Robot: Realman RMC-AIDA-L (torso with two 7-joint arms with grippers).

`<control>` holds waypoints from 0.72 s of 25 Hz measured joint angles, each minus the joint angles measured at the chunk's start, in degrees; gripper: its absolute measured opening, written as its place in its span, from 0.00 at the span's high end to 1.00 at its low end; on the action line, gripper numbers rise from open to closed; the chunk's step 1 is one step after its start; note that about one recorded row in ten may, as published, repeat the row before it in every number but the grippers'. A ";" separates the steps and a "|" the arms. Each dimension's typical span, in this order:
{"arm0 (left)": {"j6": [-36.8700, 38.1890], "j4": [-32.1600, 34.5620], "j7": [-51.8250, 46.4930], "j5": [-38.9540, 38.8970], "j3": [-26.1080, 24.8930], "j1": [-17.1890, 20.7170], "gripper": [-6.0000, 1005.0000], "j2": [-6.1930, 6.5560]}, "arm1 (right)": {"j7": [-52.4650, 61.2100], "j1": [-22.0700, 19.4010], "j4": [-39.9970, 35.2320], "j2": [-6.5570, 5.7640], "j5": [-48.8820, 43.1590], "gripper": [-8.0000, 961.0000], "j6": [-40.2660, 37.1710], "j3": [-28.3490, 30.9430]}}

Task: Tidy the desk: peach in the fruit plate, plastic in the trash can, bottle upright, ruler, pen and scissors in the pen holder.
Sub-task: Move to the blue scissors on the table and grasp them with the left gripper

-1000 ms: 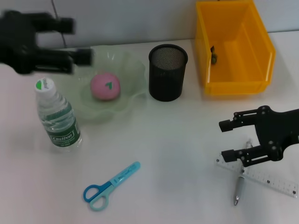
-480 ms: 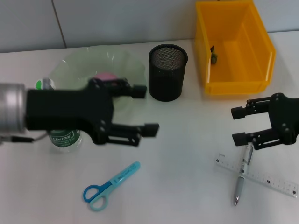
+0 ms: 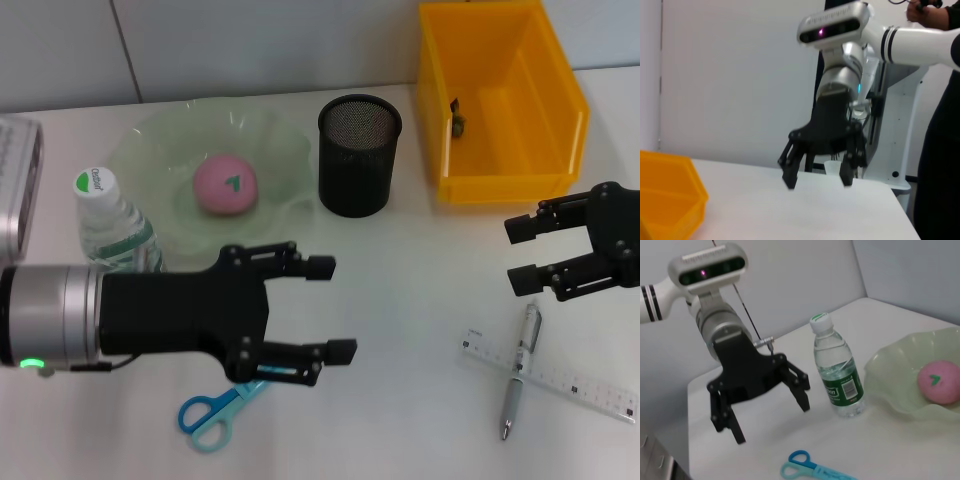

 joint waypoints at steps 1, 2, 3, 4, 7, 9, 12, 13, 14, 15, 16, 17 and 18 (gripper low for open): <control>-0.19 -0.89 0.88 -0.01 0.04 0.23 0.16 0.00 | 0.42 0.13 -0.16 -0.03 -0.03 0.21 -0.27 -0.07; -0.32 -1.40 1.39 -0.02 0.06 0.42 0.16 0.01 | 0.64 0.23 -0.28 -0.06 -0.04 0.21 -0.38 -0.08; -0.51 -1.79 1.73 -0.02 0.07 0.60 0.16 0.05 | 0.82 0.31 -0.40 -0.08 -0.06 0.21 -0.50 -0.09; -0.66 -2.00 1.83 0.03 0.07 0.76 0.16 0.11 | 0.86 0.35 -0.45 -0.08 -0.06 0.21 -0.57 -0.09; -0.78 -1.65 0.28 0.42 0.10 0.92 0.16 0.39 | 0.89 0.62 0.06 -0.25 -0.16 0.21 -0.57 -1.07; -0.76 -1.05 -0.90 0.48 0.08 0.92 0.16 0.55 | 0.88 0.63 0.33 -0.31 -0.30 0.21 -0.59 -1.62; -0.33 2.80 -5.72 2.88 -0.48 0.96 0.16 0.81 | -1.08 0.49 2.00 -0.34 -1.01 0.21 -0.64 -2.91; -0.28 4.50 -7.72 4.49 -0.52 0.96 0.16 0.82 | -1.08 0.49 2.00 -0.34 -1.01 0.21 -0.64 -2.91; -0.24 6.31 -9.65 6.14 -0.52 0.98 0.16 0.81 | -2.04 0.46 2.46 -0.26 -1.08 0.21 -0.63 -3.10; -0.17 9.49 -13.73 9.66 -0.44 0.88 0.16 0.77 | -3.19 0.44 2.81 -0.14 -1.10 0.21 -0.65 -3.33; 0.00 12.49 -16.96 12.51 -0.17 0.68 0.16 0.73 | -4.22 0.43 2.97 -0.06 -1.16 0.21 -0.64 -3.70; 0.24 14.82 -19.80 15.04 0.09 0.38 0.16 0.68 | -5.33 0.47 3.10 0.03 -1.23 0.21 -0.64 -4.26; 0.68 17.18 -22.62 17.54 0.41 -0.09 0.16 0.65 | -6.38 0.54 3.13 0.11 -1.30 0.21 -0.56 -5.26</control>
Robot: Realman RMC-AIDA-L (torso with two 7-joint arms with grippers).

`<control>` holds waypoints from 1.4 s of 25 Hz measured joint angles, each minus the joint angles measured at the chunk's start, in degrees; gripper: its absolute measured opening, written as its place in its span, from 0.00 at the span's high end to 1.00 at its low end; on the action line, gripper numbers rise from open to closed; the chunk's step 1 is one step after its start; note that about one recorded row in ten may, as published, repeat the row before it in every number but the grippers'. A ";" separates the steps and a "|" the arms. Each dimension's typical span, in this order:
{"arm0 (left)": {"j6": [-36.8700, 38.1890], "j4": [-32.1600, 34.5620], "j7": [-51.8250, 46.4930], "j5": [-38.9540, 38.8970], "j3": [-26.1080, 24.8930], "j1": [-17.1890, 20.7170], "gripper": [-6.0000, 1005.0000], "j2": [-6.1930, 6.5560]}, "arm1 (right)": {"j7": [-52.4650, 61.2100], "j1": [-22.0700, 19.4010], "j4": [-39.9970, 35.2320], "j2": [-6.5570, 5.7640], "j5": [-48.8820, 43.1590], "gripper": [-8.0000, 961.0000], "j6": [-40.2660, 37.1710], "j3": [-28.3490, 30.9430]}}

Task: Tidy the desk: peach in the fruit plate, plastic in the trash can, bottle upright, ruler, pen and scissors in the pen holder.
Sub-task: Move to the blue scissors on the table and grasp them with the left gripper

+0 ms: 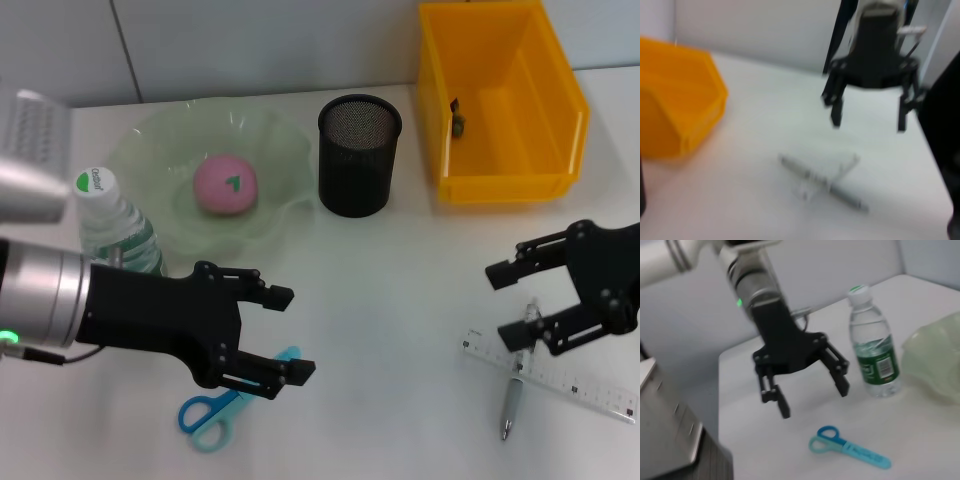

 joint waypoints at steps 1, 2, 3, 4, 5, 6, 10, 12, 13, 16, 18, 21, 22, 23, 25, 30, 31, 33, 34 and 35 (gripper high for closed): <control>0.75 2.56 -3.39 2.90 0.22 -0.59 0.16 -0.04 | -1.05 0.07 0.00 0.06 -0.05 0.21 0.20 -0.87; 1.54 5.19 -6.48 5.53 0.41 -1.32 0.16 -0.06 | -2.22 0.21 0.01 0.15 -0.10 0.21 0.49 -1.67; 2.69 7.63 -9.57 8.00 0.41 -2.28 0.16 -0.12 | -3.04 0.33 0.02 0.21 -0.12 0.21 0.75 -2.13; 4.42 10.62 -14.31 11.49 0.51 -3.80 0.16 -0.17 | -4.60 0.71 -0.01 0.35 -0.19 0.21 1.28 -2.93; 5.02 11.56 -15.89 12.53 0.57 -4.31 0.16 -0.19 | -4.60 0.71 -0.01 0.35 -0.19 0.21 1.28 -2.93; 6.19 13.11 -19.24 14.75 0.99 -5.61 0.16 -0.19 | -5.09 0.85 -0.12 0.37 -0.24 0.21 1.44 -3.27; 8.48 15.29 -30.08 23.54 5.31 -10.33 0.16 -0.27 | -6.63 0.84 -0.72 0.35 -0.61 0.21 1.65 -3.83; 8.72 15.28 -33.65 27.05 8.20 -12.12 0.16 -0.36 | -7.16 0.77 -0.82 0.17 -0.93 0.21 1.72 -3.83; 8.67 14.98 -36.55 29.71 10.45 -13.67 0.16 -0.42 | -7.46 0.78 -0.81 0.13 -1.15 0.21 1.79 -3.83; 8.44 13.55 -41.30 33.50 14.39 -16.50 0.16 -0.56 | -8.59 0.85 -0.58 0.07 -1.74 0.21 2.29 -3.83; 7.86 12.39 -43.60 35.10 16.76 -17.72 0.16 -0.72 | -9.38 0.81 -0.57 0.20 -2.20 0.21 2.82 -3.89; 6.18 10.47 -46.02 36.70 19.47 -19.00 0.16 -0.92 | -10.09 0.67 -0.75 0.38 -2.49 0.21 3.35 -3.89; 5.95 10.20 -46.34 36.77 19.78 -19.22 0.16 -0.92 | -10.25 0.64 -0.77 0.40 -2.50 0.21 3.49 -3.89; 5.65 9.62 -47.07 36.84 20.22 -19.65 0.16 -0.92 | -10.40 0.61 -0.79 0.40 -2.51 0.21 3.60 -3.89; 5.21 8.75 -48.17 36.71 20.66 -20.30 0.16 -0.93 | -10.60 0.63 -0.80 0.41 -2.51 0.21 3.68 -3.89; 2.97 6.24 -50.90 36.64 22.77 -21.76 0.16 -1.00 | -11.12 0.69 -0.90 0.54 -3.13 0.21 3.80 -3.89; 2.70 5.87 -51.13 36.64 23.35 -21.97 0.16 -1.00 | -11.21 0.68 -0.91 0.60 -3.29 0.21 3.86 -3.89; 2.04 4.96 -52.06 36.63 24.78 -22.47 0.16 -1.00 | -11.37 0.54 -0.93 0.66 -3.33 0.21 4.04 -3.89; 1.70 4.44 -52.49 36.62 25.31 -22.75 0.16 -1.01 | -11.44 0.49 -0.93 0.71 -3.33 0.21 4.14 -3.88; 1.44 4.02 -52.74 36.64 25.51 -22.99 0.16 -1.00 | -11.46 0.47 -0.96 0.78 -3.34 0.21 4.22 -3.89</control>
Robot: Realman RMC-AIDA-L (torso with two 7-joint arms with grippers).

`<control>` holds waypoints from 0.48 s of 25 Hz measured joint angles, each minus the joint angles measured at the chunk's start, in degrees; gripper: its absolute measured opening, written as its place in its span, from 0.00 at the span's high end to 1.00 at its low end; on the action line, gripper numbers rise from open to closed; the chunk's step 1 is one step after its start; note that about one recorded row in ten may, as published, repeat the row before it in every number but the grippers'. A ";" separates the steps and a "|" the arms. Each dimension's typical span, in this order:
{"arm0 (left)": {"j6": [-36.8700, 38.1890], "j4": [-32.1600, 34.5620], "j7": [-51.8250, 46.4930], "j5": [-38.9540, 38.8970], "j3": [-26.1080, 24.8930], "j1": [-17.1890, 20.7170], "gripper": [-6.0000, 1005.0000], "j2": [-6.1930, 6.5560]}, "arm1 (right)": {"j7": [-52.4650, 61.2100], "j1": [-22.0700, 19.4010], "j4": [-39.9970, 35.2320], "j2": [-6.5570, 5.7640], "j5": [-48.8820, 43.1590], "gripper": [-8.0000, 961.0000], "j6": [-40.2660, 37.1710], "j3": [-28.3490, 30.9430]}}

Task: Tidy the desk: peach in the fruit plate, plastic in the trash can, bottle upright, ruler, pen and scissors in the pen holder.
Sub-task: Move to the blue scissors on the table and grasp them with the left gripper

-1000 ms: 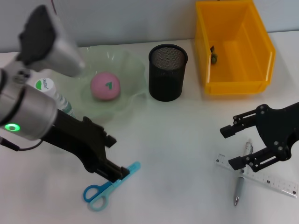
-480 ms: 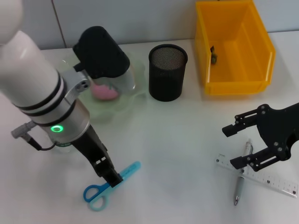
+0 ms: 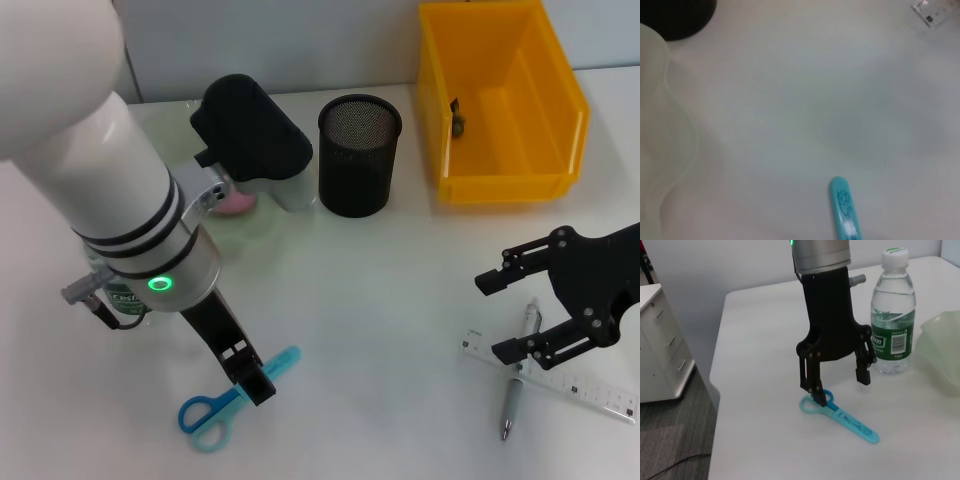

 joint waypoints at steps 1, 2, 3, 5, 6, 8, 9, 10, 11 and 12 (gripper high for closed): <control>-0.29 -0.54 -0.30 -0.03 0.13 -0.30 0.16 0.00 | -0.02 -0.02 -0.03 0.09 0.00 0.21 0.09 0.00; -0.57 -1.13 -0.55 -0.07 0.14 -0.58 0.16 0.00 | -0.02 -0.02 -0.03 0.15 0.00 0.21 0.10 0.00; -0.85 -1.84 -0.71 -0.21 0.09 -0.89 0.16 0.01 | -0.03 0.01 -0.03 0.21 0.00 0.21 0.14 0.00; -1.33 -3.13 -0.86 -0.82 0.03 -1.44 0.16 0.01 | -0.04 0.09 -0.03 0.33 -0.05 0.21 0.20 0.00; -1.53 -3.69 -0.89 -1.07 0.07 -1.66 0.16 0.01 | -0.05 0.13 -0.03 0.39 -0.06 0.21 0.21 0.01; -1.95 -4.67 -1.19 -1.44 0.35 -2.02 0.16 0.01 | -0.07 0.19 -0.04 0.52 -0.13 0.21 0.21 0.00; -2.32 -5.15 -1.64 -1.60 0.41 -2.10 0.16 0.01 | -0.09 0.21 -0.03 0.55 -0.15 0.21 0.21 0.00; -2.32 -5.15 -1.64 -1.60 0.41 -2.10 0.16 0.01 | -0.09 0.21 -0.03 0.55 -0.15 0.21 0.21 0.00; -2.51 -5.25 -1.80 -1.76 0.42 -2.11 0.16 0.00 | -0.11 0.22 -0.03 0.57 -0.19 0.21 0.21 0.01; -2.64 -5.35 -1.88 -1.89 0.45 -2.09 0.16 0.01 | -0.14 0.21 -0.04 0.60 -0.23 0.21 0.21 0.00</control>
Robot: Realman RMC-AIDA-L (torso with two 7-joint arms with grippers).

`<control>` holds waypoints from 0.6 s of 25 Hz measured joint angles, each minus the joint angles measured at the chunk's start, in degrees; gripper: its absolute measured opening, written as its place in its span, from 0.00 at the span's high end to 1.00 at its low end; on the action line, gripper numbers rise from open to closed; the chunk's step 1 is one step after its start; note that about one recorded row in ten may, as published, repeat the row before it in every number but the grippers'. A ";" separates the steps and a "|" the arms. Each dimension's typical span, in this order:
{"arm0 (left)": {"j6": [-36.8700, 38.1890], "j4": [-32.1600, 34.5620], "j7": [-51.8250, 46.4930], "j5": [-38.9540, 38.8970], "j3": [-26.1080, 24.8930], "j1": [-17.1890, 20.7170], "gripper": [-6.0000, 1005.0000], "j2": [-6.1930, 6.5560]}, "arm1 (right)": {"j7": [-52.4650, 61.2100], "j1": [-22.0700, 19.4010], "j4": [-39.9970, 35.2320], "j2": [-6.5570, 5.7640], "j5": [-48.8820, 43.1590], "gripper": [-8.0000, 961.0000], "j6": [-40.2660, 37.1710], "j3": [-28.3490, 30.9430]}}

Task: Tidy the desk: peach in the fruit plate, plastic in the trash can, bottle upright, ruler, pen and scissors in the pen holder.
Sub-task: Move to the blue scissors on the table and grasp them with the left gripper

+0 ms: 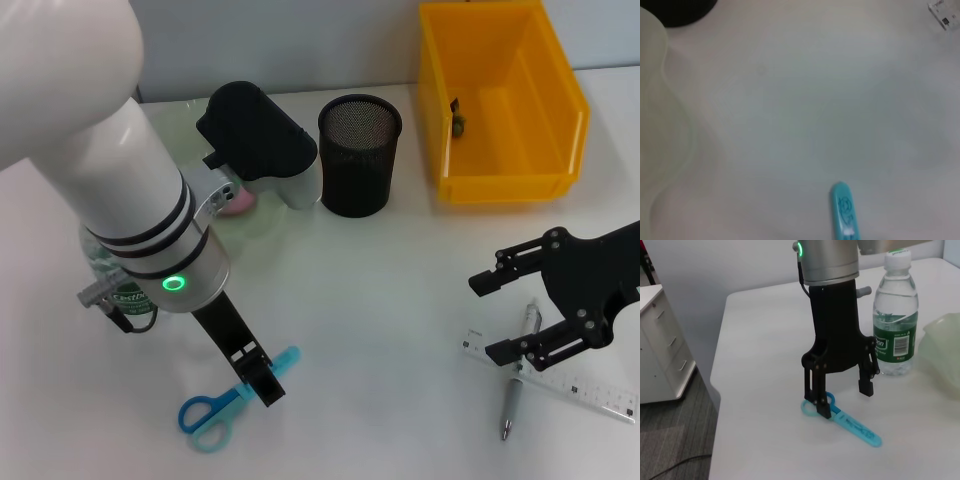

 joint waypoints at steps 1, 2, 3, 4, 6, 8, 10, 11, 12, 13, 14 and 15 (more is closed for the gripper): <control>-0.13 -0.13 -0.04 -0.15 0.08 0.05 0.16 0.00 | -0.02 -0.03 0.00 0.04 -0.07 0.21 0.00 0.00; -0.17 -0.33 -0.05 -0.19 0.24 0.10 0.16 0.00 | -0.03 -0.08 -0.01 0.07 -0.15 0.21 0.02 0.00; -0.26 -0.68 -0.05 -0.24 0.45 0.11 0.16 0.00 | -0.03 -0.15 -0.02 0.09 -0.22 0.21 0.11 0.00; -0.33 -1.11 -0.05 -0.26 0.70 0.11 0.16 0.00 | -0.03 -0.18 -0.02 0.15 -0.25 0.21 0.27 0.00; -0.83 -1.73 -0.06 -0.29 1.42 0.05 0.16 0.00 | -0.04 -0.24 -0.04 0.28 -0.31 0.21 0.49 0.00; -1.36 -2.04 -0.07 -0.33 2.22 0.05 0.16 0.00 | -0.04 -0.30 -0.11 0.43 -0.40 0.21 0.60 0.00; -1.72 -2.43 -0.09 -0.36 2.78 0.05 0.16 0.00 | -0.04 -0.31 -0.13 0.47 -0.48 0.21 0.62 0.00; -1.91 -2.65 -0.09 -0.37 2.92 0.04 0.16 0.00 | -0.04 -0.31 -0.13 0.52 -0.59 0.21 0.62 0.00; -2.14 -2.88 -0.09 -0.38 2.98 0.03 0.16 0.00 | -0.04 -0.28 -0.13 0.53 -0.72 0.21 0.62 0.00; -2.25 -2.99 -0.10 -0.38 3.01 0.03 0.16 0.00 | -0.04 -0.23 -0.12 0.56 -0.87 0.21 0.62 -0.01; -2.58 -3.23 -0.09 -0.41 3.10 0.06 0.16 0.00 | -0.04 -0.20 -0.10 0.58 -0.96 0.21 0.62 0.00; -2.76 -3.31 -0.09 -0.49 3.19 0.11 0.16 0.00 | -0.04 -0.17 -0.06 0.58 -1.06 0.21 0.64 0.00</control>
